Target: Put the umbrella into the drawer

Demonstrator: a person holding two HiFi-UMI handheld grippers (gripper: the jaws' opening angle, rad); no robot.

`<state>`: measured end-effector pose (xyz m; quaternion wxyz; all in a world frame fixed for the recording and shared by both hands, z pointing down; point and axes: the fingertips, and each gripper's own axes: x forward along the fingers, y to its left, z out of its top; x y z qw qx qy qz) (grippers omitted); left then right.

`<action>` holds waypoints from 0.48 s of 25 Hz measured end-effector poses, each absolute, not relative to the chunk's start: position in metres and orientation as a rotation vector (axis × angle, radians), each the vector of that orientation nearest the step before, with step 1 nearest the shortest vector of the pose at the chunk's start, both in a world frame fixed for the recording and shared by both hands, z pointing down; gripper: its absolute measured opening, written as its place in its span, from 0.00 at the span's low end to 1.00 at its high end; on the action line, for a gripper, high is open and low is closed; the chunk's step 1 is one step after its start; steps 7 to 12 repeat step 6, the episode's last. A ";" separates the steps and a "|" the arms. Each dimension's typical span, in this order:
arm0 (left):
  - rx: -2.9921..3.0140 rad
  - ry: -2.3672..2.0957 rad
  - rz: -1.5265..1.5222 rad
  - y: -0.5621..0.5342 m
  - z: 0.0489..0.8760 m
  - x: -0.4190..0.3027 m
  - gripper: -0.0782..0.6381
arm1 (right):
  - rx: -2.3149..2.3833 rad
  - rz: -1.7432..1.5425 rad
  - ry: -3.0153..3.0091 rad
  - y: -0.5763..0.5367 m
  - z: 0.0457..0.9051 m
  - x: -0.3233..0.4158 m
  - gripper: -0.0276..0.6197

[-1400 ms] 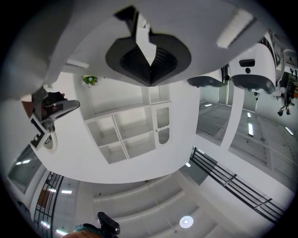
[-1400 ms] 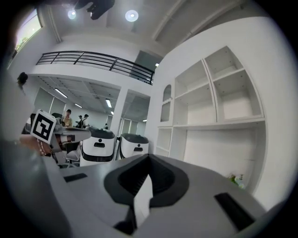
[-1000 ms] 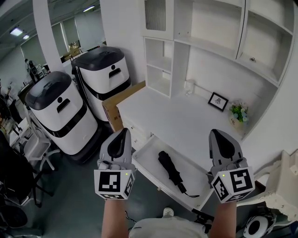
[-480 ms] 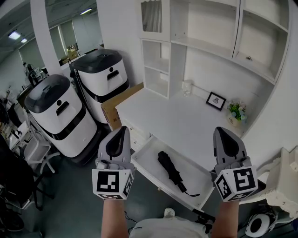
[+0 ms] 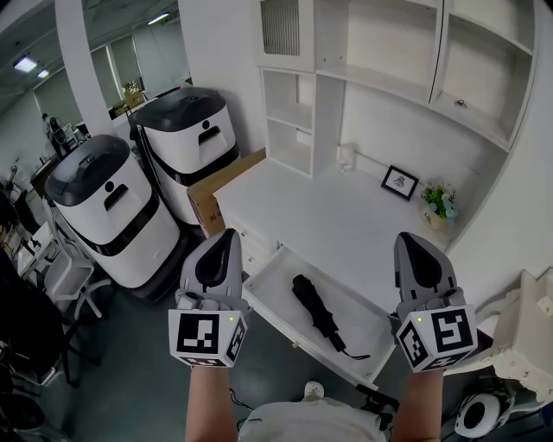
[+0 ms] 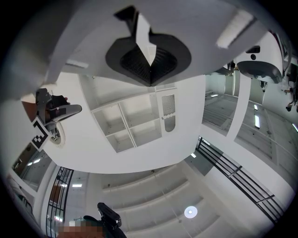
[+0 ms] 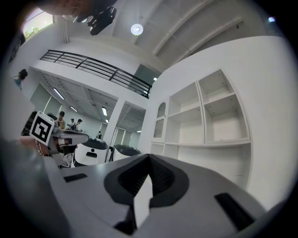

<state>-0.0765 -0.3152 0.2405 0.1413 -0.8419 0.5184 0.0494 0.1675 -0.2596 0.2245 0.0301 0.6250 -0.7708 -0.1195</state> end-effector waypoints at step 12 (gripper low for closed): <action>-2.428 1.510 0.144 -0.311 0.240 -0.079 0.12 | 1.925 -0.356 -2.392 -0.257 0.227 0.165 0.05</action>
